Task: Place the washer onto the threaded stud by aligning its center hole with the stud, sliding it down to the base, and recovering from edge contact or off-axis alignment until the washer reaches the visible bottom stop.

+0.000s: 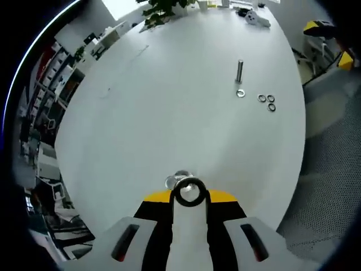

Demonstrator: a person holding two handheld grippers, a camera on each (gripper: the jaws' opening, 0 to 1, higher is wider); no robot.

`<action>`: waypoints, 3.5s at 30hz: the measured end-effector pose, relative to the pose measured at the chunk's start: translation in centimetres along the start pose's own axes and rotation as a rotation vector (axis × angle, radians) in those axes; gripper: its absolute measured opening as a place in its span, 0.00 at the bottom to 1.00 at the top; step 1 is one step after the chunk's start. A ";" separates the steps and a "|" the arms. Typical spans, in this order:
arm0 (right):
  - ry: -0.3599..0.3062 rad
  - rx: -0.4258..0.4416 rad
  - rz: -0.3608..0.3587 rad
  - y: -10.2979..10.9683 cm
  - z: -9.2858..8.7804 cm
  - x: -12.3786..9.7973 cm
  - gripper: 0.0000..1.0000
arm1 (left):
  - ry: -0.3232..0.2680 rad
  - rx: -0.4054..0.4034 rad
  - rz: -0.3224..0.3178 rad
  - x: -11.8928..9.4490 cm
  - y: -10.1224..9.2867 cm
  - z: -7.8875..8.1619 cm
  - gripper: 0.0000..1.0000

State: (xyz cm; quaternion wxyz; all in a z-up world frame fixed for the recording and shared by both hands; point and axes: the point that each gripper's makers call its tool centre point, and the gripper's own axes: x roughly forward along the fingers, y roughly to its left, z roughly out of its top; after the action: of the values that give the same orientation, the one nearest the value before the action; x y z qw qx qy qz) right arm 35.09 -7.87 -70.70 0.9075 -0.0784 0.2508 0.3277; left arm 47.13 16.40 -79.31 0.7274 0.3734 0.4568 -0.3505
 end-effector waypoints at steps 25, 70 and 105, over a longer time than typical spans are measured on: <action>0.008 -0.003 -0.009 -0.1 -0.1 0.0 0.52 | 0.012 -0.026 0.003 1.9 1.5 0.1 0.19; 0.052 -0.016 -0.032 -0.5 -0.9 0.0 0.51 | 0.004 -0.099 -0.052 5.5 0.7 -0.9 0.20; 0.036 -0.009 -0.003 0.1 -0.6 0.1 0.51 | -0.125 -0.269 0.016 0.3 -1.2 -3.4 0.23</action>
State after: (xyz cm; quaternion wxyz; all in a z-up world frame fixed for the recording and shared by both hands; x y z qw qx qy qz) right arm 34.80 -7.95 -71.28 0.9029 -0.0887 0.2656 0.3261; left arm 44.80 18.71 -80.94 0.8006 0.2536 0.4505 -0.3029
